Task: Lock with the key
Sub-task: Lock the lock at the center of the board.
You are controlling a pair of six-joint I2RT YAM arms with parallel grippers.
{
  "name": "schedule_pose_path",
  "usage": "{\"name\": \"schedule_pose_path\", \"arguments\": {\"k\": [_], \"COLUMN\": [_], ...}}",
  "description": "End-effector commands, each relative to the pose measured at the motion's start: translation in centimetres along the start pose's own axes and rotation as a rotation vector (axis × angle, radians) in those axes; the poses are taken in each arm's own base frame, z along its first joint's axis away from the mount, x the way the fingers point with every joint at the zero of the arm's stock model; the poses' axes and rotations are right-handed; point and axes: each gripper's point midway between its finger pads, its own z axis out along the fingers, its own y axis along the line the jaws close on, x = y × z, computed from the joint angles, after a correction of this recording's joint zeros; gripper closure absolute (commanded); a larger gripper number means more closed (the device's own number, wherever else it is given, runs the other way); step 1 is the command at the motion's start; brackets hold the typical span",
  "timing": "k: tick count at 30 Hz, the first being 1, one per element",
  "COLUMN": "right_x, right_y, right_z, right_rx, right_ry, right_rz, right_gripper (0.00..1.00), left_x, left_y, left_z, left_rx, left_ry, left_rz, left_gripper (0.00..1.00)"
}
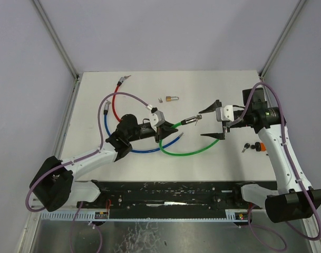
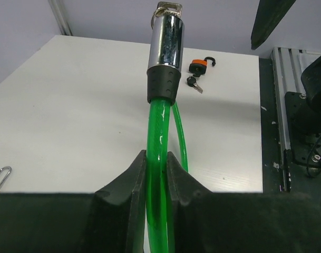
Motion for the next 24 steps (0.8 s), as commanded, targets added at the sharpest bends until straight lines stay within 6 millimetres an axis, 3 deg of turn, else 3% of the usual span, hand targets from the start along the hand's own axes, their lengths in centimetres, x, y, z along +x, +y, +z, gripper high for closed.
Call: {"name": "schedule_pose_path", "arguments": {"k": [1, 9, 19, 24], "right_x": [-1.9, -0.5, 2.0, 2.2], "right_y": [-1.0, -1.9, -2.7, -2.5], "right_z": [-0.2, 2.8, 4.2, 4.4], "right_rx": [0.006, -0.03, -0.032, -0.043], "right_ry": [-0.018, 0.141, 0.341, 0.357], "right_rz": [-0.083, -0.064, -0.125, -0.132], "right_gripper": [0.13, 0.23, 0.45, 0.76], "left_x": [-1.4, -1.1, -0.9, -1.0], "left_y": [-0.2, -0.4, -0.4, -0.3], "left_z": [0.6, 1.0, 1.2, 1.1], "left_rx": [0.04, 0.064, 0.067, 0.061], "left_ry": [-0.016, 0.01, 0.023, 0.022], "left_rz": [0.053, 0.032, 0.03, 0.037], "left_gripper": [1.0, 1.0, 1.0, 1.0]}}
